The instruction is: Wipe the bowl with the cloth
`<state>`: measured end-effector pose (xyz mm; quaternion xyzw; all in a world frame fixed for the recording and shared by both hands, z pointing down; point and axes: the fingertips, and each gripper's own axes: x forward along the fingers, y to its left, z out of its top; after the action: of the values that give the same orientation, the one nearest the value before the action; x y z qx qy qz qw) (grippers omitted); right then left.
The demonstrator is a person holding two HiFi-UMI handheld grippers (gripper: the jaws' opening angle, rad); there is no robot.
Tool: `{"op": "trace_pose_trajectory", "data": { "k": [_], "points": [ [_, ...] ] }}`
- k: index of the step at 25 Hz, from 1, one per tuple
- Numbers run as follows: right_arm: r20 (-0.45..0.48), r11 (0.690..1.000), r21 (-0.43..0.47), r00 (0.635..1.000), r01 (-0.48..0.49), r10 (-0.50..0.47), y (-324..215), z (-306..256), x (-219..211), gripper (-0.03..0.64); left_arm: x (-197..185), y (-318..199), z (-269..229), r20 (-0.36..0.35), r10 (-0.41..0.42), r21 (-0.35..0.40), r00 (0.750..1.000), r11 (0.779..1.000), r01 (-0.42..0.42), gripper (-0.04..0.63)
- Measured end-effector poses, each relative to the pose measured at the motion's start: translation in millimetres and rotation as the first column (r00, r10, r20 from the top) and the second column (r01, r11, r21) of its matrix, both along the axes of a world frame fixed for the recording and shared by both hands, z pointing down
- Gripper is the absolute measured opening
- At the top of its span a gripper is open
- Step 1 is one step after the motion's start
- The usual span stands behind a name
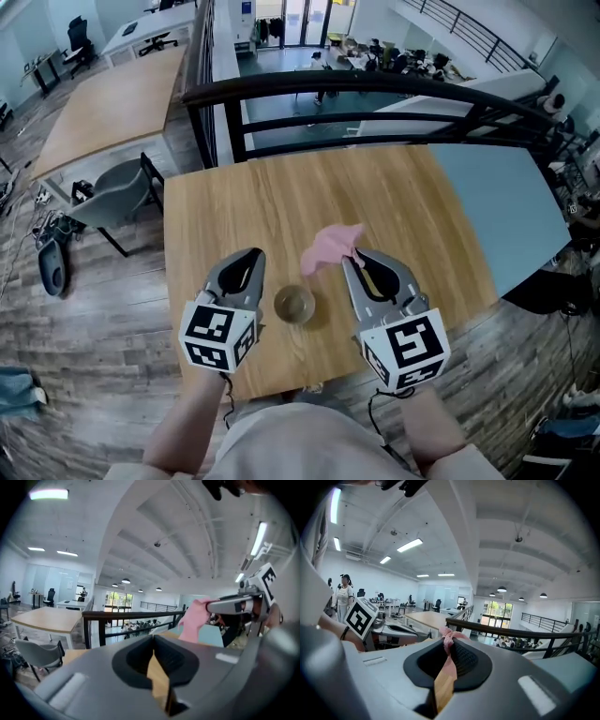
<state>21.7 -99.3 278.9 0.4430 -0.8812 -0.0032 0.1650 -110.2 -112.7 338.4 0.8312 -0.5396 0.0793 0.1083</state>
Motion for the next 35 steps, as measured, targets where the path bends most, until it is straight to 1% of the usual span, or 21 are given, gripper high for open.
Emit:
{"op": "trace_pose_trajectory", "data": {
  "k": [2,5,10,13,18,20,23,25,31,35],
  "points": [
    [0.021,0.998,0.057,1.0,0.008,-0.009,8.3,-27.0,-5.4,0.025,-3.6,4.2,-29.1,-0.004,-0.001,0.06,1.0,0.998,0.002,0.002],
    [0.063,0.993,0.119,0.998,0.022,-0.029,21.2,-63.0,-9.8,0.025,-6.8,14.6,-72.4,-0.021,0.002,0.135,1.0,0.991,0.001,0.002],
    [0.108,0.979,0.205,0.993,0.018,-0.041,44.8,-107.9,-7.4,0.025,-4.8,37.7,-134.9,0.004,0.004,0.267,1.0,0.964,-0.005,0.002],
    [0.125,0.973,0.231,0.991,0.015,-0.045,54.9,-119.5,-6.7,0.025,-2.1,51.0,-156.6,0.02,0.004,0.324,1.0,0.946,-0.011,0.002],
    [0.139,0.972,0.233,0.989,0.02,-0.054,69.9,-120.6,-6.0,0.025,3.5,69.3,-173.4,0.031,0.014,0.372,0.999,0.928,-0.024,0.002],
    [0.132,0.972,0.233,0.99,0.021,-0.053,73.0,-117.6,-4.7,0.025,4.8,73.0,-170.7,0.054,0.005,0.375,0.999,0.927,-0.025,0.002],
    [0.13,0.974,0.227,0.99,0.018,-0.049,77.5,-112.1,-3.3,0.025,7.7,77.1,-151.7,0.093,-0.004,0.326,0.996,0.945,-0.027,0.002],
    [0.128,0.976,0.216,0.991,0.02,-0.048,80.2,-107.0,-2.0,0.025,11.2,79.6,-141.4,0.091,0.002,0.302,0.996,0.953,-0.03,0.002],
    [0.126,0.987,0.16,0.991,0.023,-0.043,87.6,-85.2,1.8,0.025,18.2,88.8,-122.2,0.087,0.002,0.258,0.996,0.966,-0.024,0.002],
    [0.122,0.987,0.156,0.991,0.028,-0.048,89.1,-82.0,3.3,0.023,20.4,93.1,-117.5,0.088,0.001,0.242,0.996,0.97,-0.023,0.002]
  ]
}}
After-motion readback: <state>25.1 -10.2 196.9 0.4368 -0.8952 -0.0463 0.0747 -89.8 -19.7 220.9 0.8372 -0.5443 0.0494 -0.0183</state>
